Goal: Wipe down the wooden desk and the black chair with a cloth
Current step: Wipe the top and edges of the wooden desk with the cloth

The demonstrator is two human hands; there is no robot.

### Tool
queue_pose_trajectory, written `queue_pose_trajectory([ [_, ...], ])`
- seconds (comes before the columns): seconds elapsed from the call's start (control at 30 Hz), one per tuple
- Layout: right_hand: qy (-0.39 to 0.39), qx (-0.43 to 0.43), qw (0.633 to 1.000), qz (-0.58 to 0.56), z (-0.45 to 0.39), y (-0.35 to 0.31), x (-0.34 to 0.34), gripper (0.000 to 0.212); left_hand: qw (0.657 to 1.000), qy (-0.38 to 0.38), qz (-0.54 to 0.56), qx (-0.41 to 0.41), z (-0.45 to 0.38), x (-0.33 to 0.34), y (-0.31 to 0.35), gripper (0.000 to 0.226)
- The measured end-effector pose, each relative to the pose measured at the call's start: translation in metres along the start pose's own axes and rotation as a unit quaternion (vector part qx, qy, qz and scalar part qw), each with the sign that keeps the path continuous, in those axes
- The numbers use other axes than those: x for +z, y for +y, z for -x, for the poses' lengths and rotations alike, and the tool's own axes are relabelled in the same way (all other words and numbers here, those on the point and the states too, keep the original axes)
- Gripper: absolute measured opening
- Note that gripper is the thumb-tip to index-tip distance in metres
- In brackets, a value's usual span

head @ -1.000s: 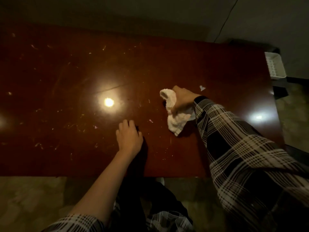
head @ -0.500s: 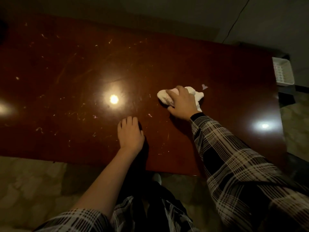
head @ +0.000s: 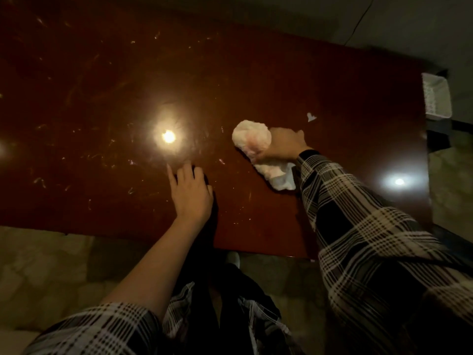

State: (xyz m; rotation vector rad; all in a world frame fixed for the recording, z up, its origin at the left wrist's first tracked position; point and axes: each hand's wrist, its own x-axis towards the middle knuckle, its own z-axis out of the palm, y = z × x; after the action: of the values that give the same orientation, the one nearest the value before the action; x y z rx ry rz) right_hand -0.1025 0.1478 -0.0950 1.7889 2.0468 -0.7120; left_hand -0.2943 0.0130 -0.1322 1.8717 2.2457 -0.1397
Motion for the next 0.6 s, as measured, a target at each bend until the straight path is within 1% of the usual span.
queue_pose_trajectory([
  [0.07,0.085,-0.064,0.988,0.112,0.001,-0.005,-0.001,0.057,1.0,-0.006,0.004,-0.012,0.001,0.002,0.003,0.031],
  [0.17,0.19,-0.106,0.961,0.17,-0.004,-0.009,-0.014,0.054,1.0,-0.003,0.006,-0.023,0.001,0.007,0.007,0.03],
  [0.2,0.212,-0.106,0.952,0.192,-0.006,-0.008,-0.016,0.052,1.0,-0.002,0.01,-0.024,0.001,0.007,0.008,0.029],
  [0.27,0.212,-0.099,0.946,0.223,-0.007,-0.004,-0.007,0.059,1.0,0.001,0.014,-0.028,0.0,0.008,0.009,0.029],
  [0.33,0.18,-0.084,0.96,0.197,-0.005,0.003,0.013,0.069,0.999,0.002,0.017,-0.036,-0.001,0.009,0.011,0.028],
  [0.4,0.182,-0.059,0.975,0.116,0.001,0.007,0.03,0.069,0.999,0.003,0.019,-0.047,-0.002,0.01,0.014,0.027],
  [0.47,0.201,-0.041,0.977,0.052,0.008,0.005,0.04,0.062,0.998,0.009,0.021,-0.051,-0.002,0.012,0.015,0.027],
  [0.53,0.204,-0.043,0.978,-0.016,0.024,0.0,0.053,0.05,0.999,0.012,0.021,-0.047,0.0,0.012,0.015,0.027],
  [0.57,0.194,-0.06,0.979,-0.026,0.035,-0.003,0.063,0.045,0.999,0.013,0.02,-0.045,0.001,0.012,0.014,0.027],
  [0.6,0.182,-0.088,0.979,-0.012,0.046,-0.005,0.074,0.042,0.999,0.012,0.018,-0.045,0.002,0.011,0.013,0.028],
])
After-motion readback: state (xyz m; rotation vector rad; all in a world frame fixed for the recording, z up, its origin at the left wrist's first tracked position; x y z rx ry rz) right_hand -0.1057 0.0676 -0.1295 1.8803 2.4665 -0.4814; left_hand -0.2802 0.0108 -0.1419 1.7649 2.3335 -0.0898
